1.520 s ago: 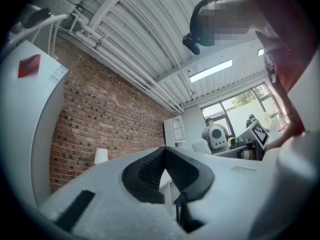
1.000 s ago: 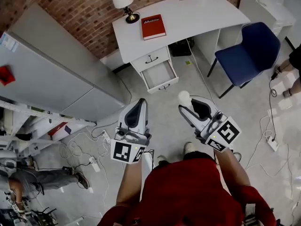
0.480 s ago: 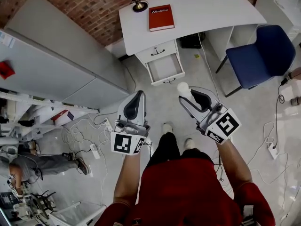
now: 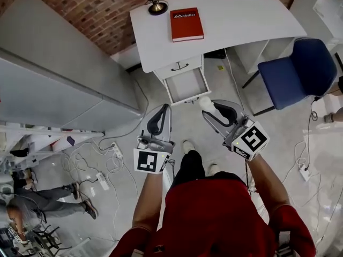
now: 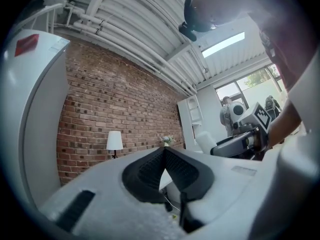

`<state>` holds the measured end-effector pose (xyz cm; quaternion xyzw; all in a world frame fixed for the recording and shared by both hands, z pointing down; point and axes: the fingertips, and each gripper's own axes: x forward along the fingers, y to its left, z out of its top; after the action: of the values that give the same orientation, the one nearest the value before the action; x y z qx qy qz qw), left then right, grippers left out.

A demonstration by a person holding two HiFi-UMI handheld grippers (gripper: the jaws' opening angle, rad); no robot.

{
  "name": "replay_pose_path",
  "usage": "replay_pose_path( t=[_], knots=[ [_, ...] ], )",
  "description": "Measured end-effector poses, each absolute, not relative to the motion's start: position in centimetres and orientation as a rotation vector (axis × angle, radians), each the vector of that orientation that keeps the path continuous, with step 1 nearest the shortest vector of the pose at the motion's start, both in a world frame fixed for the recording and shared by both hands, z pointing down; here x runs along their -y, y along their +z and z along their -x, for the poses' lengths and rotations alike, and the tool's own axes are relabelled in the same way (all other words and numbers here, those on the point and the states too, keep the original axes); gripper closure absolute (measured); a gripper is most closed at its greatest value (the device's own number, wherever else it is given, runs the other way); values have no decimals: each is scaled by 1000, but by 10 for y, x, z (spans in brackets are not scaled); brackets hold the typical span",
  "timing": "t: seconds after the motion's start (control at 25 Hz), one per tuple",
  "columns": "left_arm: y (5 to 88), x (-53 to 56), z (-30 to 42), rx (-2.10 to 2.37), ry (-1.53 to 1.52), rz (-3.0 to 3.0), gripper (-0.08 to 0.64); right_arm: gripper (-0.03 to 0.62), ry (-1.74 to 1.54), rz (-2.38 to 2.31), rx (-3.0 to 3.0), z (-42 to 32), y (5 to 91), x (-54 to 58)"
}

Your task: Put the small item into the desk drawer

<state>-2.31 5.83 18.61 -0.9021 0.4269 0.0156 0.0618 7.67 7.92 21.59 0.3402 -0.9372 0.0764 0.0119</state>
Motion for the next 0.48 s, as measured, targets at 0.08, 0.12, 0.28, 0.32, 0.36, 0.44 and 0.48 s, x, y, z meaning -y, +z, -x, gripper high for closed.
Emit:
replay_pose_path(
  t=[0.08,0.12,0.28,0.32,0.36,0.44,0.48],
  knots=[
    [196,-36,33,-1276,37,2738,554,455,258,-1054,2897,-66,228,-54],
    [201,-24,38,-1273,38,2745,554,454,272,-1051,2885,-61,235,-42],
    [218,18,56,-1279,44,2782,554,454,317,-1029,2844,-40,260,-3],
    [222,27,59,-1275,42,2792,554,454,325,-1023,2837,-35,266,7],
    [228,35,63,-1269,35,2801,554,454,336,-1021,2828,-30,271,16],
    [242,49,68,-1255,3,2816,554,454,367,-1029,2813,-25,282,31],
    [249,55,70,-1250,-17,2820,554,454,381,-1038,2807,-24,287,38]
  ],
)
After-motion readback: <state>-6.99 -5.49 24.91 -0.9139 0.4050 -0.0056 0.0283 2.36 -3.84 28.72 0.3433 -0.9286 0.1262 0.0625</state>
